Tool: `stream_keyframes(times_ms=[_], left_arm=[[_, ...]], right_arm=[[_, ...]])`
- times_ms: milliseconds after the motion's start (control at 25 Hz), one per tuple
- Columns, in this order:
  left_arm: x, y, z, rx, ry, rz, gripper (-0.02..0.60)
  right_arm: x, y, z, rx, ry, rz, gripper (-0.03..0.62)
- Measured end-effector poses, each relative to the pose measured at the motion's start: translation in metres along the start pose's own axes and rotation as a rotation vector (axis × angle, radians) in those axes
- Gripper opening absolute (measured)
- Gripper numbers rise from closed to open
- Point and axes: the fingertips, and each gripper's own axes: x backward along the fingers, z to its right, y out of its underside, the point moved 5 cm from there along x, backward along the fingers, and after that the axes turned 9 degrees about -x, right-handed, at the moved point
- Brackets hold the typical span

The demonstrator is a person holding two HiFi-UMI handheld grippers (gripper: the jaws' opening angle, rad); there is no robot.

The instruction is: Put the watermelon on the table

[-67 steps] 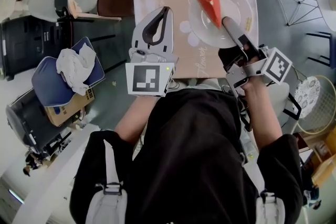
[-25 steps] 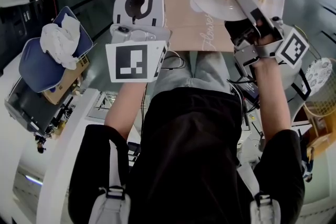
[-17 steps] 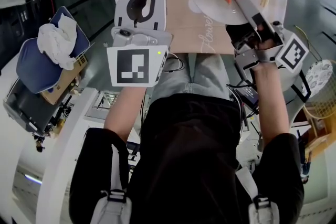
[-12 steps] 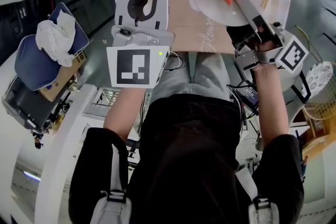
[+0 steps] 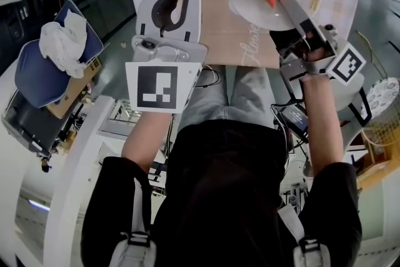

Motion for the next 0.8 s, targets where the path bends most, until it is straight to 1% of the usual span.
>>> stream_keyframes(times_ms=[120,360,800], left_arm=[[-0.003,0.006,0.004,0.003,0.01,-0.006,0.008],[-0.015,0.033,-0.002,0.008,0.027,-0.025,0.008],[-0.022,0.052,-0.002,0.021,0.027,-0.044,0.008]], right_arm=[[0.0,-0.001,0.007,0.007,0.0,-0.015,0.026],[-0.009,0.0,0.036,0.004,0.03,-0.033,0.026],[-0.005,-0.001,0.061,-0.014,0.056,-0.029,0.026]])
